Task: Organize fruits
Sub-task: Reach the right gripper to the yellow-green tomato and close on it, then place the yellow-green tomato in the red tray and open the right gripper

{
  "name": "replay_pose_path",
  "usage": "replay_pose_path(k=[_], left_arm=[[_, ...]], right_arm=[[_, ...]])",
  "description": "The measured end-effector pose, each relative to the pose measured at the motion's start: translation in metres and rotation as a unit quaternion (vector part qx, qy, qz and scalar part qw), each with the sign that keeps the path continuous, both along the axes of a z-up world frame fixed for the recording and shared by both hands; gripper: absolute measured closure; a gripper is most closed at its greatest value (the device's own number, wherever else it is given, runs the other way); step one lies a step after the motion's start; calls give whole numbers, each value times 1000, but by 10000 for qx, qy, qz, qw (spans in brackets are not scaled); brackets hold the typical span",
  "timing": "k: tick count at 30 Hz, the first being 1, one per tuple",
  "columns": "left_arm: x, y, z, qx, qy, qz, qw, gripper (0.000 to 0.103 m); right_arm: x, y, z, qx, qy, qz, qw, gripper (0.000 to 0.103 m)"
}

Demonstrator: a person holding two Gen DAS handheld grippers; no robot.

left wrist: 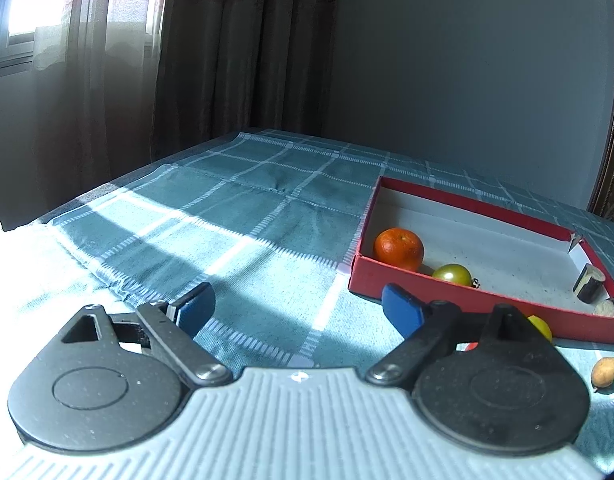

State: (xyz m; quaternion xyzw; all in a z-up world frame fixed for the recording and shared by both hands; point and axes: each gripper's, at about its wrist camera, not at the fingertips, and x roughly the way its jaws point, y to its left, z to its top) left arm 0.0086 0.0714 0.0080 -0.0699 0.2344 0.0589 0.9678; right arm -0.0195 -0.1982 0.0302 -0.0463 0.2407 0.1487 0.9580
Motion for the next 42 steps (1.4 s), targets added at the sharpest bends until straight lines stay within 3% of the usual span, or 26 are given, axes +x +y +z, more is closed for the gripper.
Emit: replay_pose_path(k=[9, 12, 18, 21, 23, 25, 31, 34, 42], left_arm=[[1, -1, 0, -11, 24, 9, 10000, 13], [1, 0, 0, -19, 24, 6, 10000, 13], [1, 0, -1, -27, 30, -1, 10000, 13], [2, 0, -1, -24, 32, 3, 10000, 13], [2, 0, -1, -23, 40, 11, 10000, 13], [2, 0, -1, -20, 43, 12, 10000, 13], [2, -1, -2, -27, 56, 22, 10000, 13], [2, -1, -2, -23, 60, 27, 10000, 13], [3, -1, -2, 16, 103, 25, 9999, 13]], right_arm=[[30, 46, -3, -491, 81, 246, 9985, 17], [47, 54, -10, -497, 326, 234, 9980, 37], [70, 58, -24, -391, 659, 116, 9970, 44], [78, 57, -26, -333, 767, 96, 9965, 56], [84, 57, -28, -278, 905, 149, 9954, 70], [84, 56, -29, -243, 908, 155, 9954, 70], [71, 50, -20, -22, 755, 252, 9968, 71], [55, 37, -3, 70, 446, 240, 9987, 71], [54, -29, 54, 310, -280, -573, 9975, 71]])
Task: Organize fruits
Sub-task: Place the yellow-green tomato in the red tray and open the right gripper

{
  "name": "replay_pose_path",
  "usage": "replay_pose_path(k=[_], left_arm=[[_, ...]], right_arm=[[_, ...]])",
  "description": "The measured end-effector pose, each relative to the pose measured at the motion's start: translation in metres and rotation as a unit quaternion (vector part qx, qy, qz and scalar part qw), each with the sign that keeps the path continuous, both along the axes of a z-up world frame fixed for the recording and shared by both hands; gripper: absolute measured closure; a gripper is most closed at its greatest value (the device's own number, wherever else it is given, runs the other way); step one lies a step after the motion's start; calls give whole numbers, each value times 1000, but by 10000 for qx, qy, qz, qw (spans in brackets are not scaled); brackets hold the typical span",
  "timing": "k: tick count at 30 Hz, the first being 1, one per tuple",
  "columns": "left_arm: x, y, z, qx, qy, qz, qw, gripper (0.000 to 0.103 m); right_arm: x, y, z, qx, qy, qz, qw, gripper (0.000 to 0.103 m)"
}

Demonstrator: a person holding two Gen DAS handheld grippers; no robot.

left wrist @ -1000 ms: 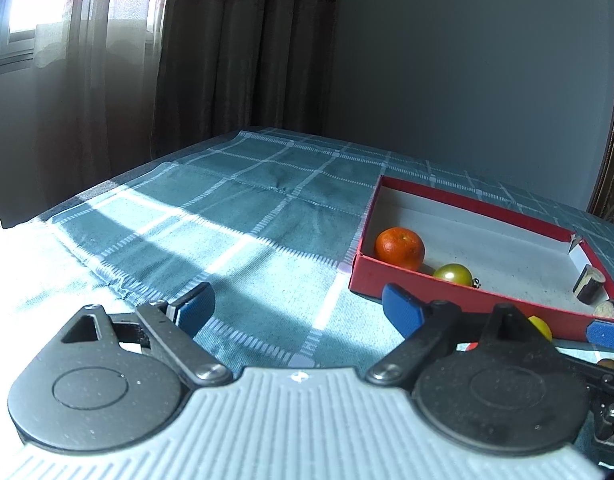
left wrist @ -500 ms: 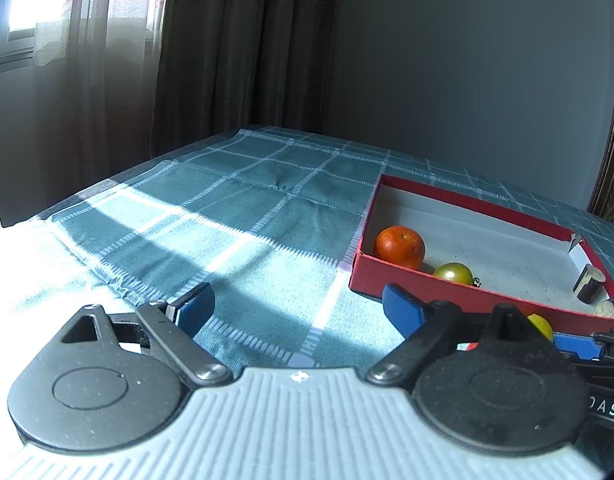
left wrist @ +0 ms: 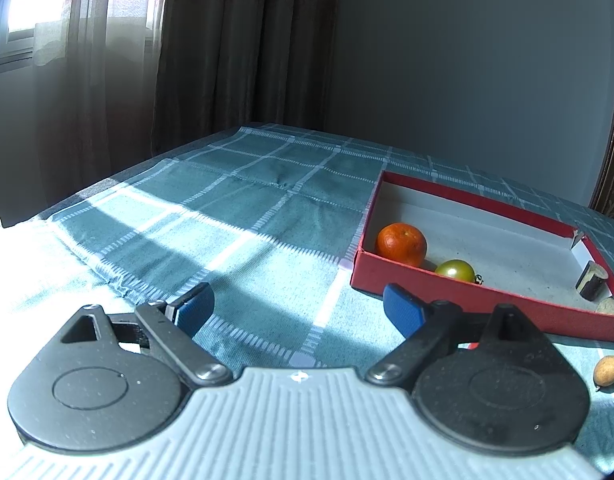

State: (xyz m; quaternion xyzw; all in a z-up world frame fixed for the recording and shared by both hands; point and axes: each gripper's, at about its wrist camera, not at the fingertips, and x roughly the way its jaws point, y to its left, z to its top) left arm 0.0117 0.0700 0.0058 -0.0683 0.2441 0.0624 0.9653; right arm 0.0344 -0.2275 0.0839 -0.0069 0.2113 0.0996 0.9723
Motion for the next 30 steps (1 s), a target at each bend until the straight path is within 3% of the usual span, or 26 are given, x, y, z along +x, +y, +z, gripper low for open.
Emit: replay_pose_path(k=[4, 9, 17, 26, 30], left_arm=[[0, 0, -1, 9, 22, -20, 10000, 13], [0, 0, -2, 0, 36, -21, 10000, 13], [1, 0, -2, 15, 67, -38, 10000, 12], [2, -1, -3, 47, 125, -51, 9999, 12], [3, -1, -4, 50, 138, -45, 9999, 12]], right_arm=[[20, -9, 4, -37, 134, -112, 9998, 71], [44, 9, -24, -551, 610, -86, 9966, 71], [68, 17, -61, -843, 1060, -108, 9907, 71], [71, 30, -67, -1549, 1041, -87, 9824, 71], [72, 30, -66, -1548, 1103, -114, 9817, 71]])
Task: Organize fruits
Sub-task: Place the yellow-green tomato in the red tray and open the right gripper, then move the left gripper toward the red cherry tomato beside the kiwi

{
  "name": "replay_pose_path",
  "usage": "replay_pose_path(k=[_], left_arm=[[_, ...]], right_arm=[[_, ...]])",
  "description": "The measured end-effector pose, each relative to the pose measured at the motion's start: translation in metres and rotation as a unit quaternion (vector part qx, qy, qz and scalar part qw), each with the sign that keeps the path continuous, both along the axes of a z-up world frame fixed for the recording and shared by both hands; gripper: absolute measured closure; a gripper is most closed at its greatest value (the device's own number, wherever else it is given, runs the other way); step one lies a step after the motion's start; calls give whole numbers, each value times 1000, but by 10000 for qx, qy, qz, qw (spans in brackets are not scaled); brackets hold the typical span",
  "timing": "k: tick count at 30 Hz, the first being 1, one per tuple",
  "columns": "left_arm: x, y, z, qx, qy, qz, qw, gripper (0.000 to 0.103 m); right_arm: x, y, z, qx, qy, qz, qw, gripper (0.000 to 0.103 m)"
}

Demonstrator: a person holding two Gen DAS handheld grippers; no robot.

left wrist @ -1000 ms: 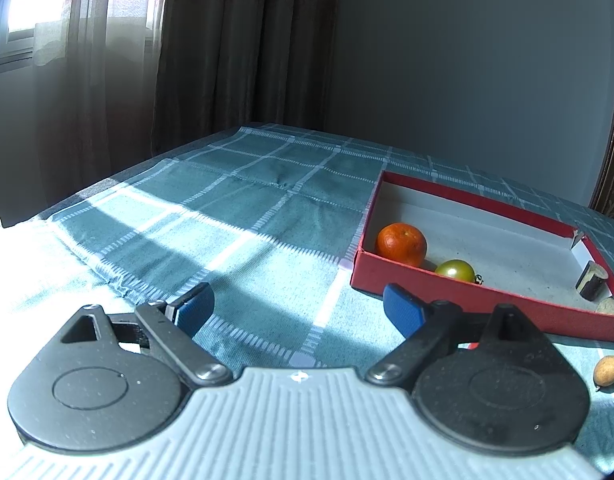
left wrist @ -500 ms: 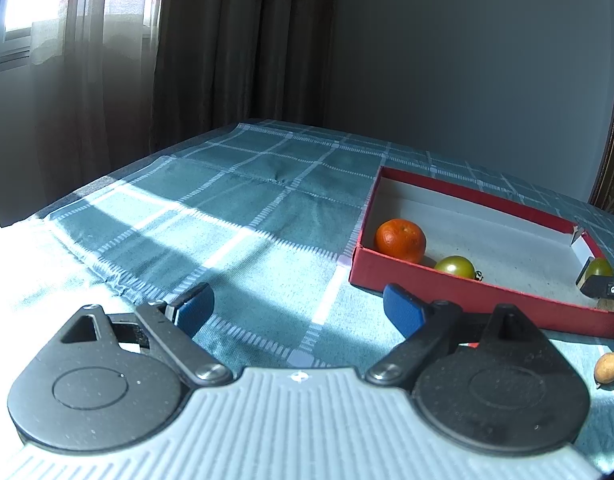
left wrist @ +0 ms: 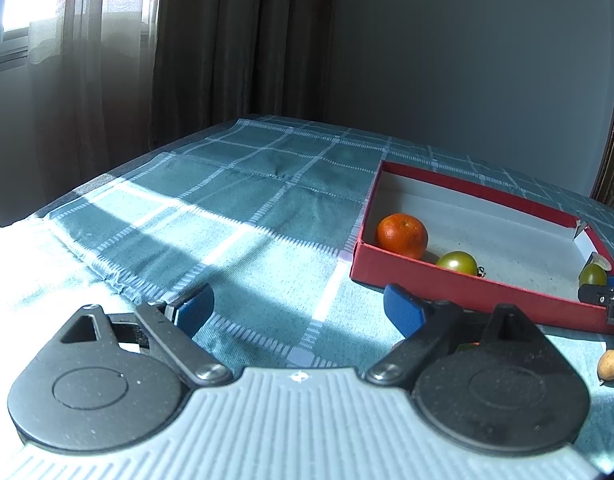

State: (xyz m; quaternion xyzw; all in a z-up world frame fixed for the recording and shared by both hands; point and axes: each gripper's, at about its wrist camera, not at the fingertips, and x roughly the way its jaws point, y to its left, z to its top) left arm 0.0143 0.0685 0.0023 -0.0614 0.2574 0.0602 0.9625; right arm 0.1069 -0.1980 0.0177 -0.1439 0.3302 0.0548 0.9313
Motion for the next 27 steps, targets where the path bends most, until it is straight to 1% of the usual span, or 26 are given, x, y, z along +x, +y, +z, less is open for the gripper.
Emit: replay_pose_path(k=[7, 10, 12, 16, 19, 20, 21, 23, 25, 27], left_arm=[[1, 1, -1, -5, 36, -12, 10000, 12], [1, 1, -1, -5, 45, -4, 10000, 11], [1, 1, -2, -3, 53, 3, 10000, 11], [1, 2, -2, -9, 70, 4, 10000, 10], [1, 3, -2, -51, 75, -1, 10000, 8], [1, 3, -2, -73, 71, -18, 9999, 8], [1, 4, -2, -98, 58, -46, 9999, 8], [-1, 5, -2, -183, 51, -193, 9996, 8], [0, 4, -2, -202, 77, -270, 9994, 8], [2, 1, -3, -130, 156, -306, 9993, 8]], right_arm=[[1, 0, 0, -12, -34, -13, 10000, 71], [0, 1, 0, -64, -76, -19, 9999, 68], [-1, -1, 1, -8, -96, -13, 10000, 68], [-8, -4, 5, 139, -269, 9, 9995, 56], [-20, -9, 11, 318, -458, -12, 9984, 54], [-26, -12, 13, 392, -534, -47, 9978, 52], [-32, -15, 16, 461, -613, -84, 9970, 49], [-47, -23, 21, 661, -787, -99, 9947, 39], [-62, -32, 24, 845, -930, -106, 9920, 37], [-73, -39, 24, 936, -1038, -113, 9901, 35]])
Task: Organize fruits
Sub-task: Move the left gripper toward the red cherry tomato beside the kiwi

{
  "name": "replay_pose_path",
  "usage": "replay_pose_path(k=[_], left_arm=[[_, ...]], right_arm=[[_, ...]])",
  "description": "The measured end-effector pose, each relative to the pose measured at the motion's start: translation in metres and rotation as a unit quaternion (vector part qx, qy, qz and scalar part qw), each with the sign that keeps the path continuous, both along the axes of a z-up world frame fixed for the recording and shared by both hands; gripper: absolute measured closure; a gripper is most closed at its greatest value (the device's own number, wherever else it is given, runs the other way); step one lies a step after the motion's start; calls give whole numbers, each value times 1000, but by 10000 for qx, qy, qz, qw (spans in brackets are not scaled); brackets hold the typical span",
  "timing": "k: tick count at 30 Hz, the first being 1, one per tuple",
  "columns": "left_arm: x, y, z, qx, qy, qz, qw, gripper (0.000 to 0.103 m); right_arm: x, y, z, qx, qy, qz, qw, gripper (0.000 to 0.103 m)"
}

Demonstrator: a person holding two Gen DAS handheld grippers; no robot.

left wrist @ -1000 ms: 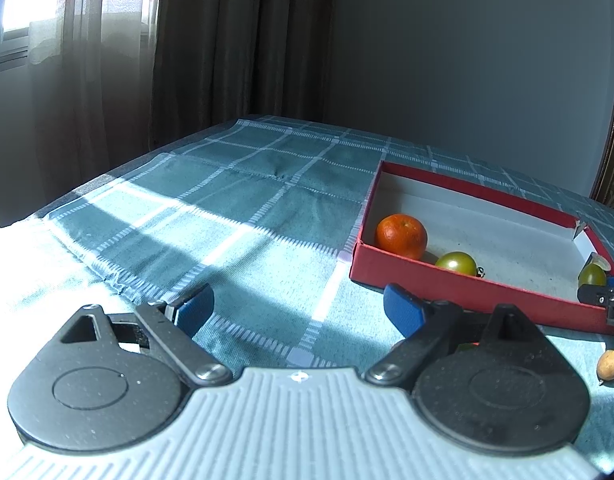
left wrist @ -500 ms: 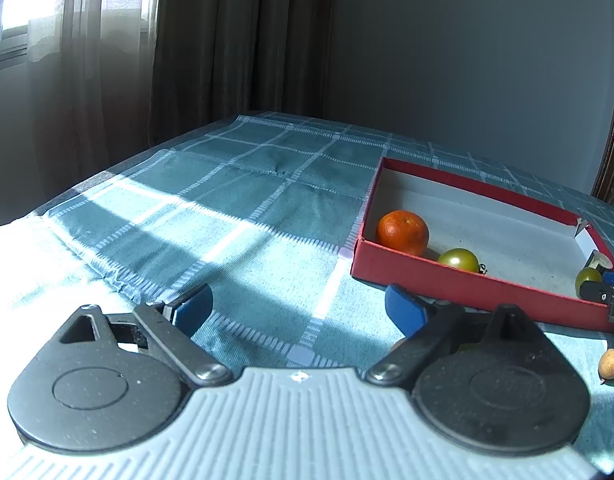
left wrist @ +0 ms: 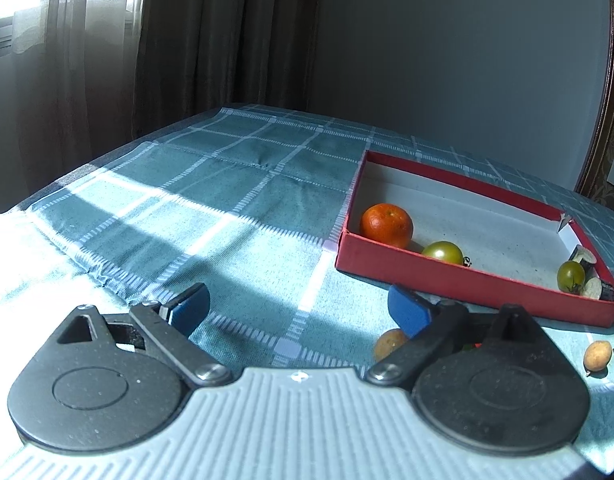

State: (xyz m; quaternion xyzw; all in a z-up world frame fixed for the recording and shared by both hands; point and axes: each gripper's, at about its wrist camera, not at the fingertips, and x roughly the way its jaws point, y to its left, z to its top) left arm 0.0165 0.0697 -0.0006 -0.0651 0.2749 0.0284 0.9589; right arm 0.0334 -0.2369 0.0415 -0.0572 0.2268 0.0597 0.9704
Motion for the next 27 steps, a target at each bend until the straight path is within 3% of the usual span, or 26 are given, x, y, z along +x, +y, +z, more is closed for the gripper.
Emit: replay_pose_path(k=[5, 7, 9, 16, 21, 24, 27], left_arm=[[-5, -9, 3, 218, -107, -60, 9997, 20], [-9, -16, 3, 401, -210, -114, 9989, 50], [-17, -25, 5, 646, -412, -271, 9967, 61], [-26, -44, 4, 954, -424, -920, 9903, 60], [-29, -39, 5, 751, -357, -972, 9918, 60], [-35, -41, 3, 892, -480, -987, 9899, 47], [-42, -45, 5, 928, -587, -1166, 9871, 46]], right_arm=[[-8, -15, -11, 236, -87, -229, 9994, 32], [-3, -18, -13, 310, 58, -266, 9991, 32], [-4, -20, -14, 350, 88, -285, 9989, 32], [-8, -17, -14, 348, 33, -189, 9992, 27], [-9, -17, -13, 371, -4, -172, 9992, 27], [-10, -17, -13, 414, -10, -144, 9990, 27], [-11, -17, -12, 427, -48, -138, 9990, 27]])
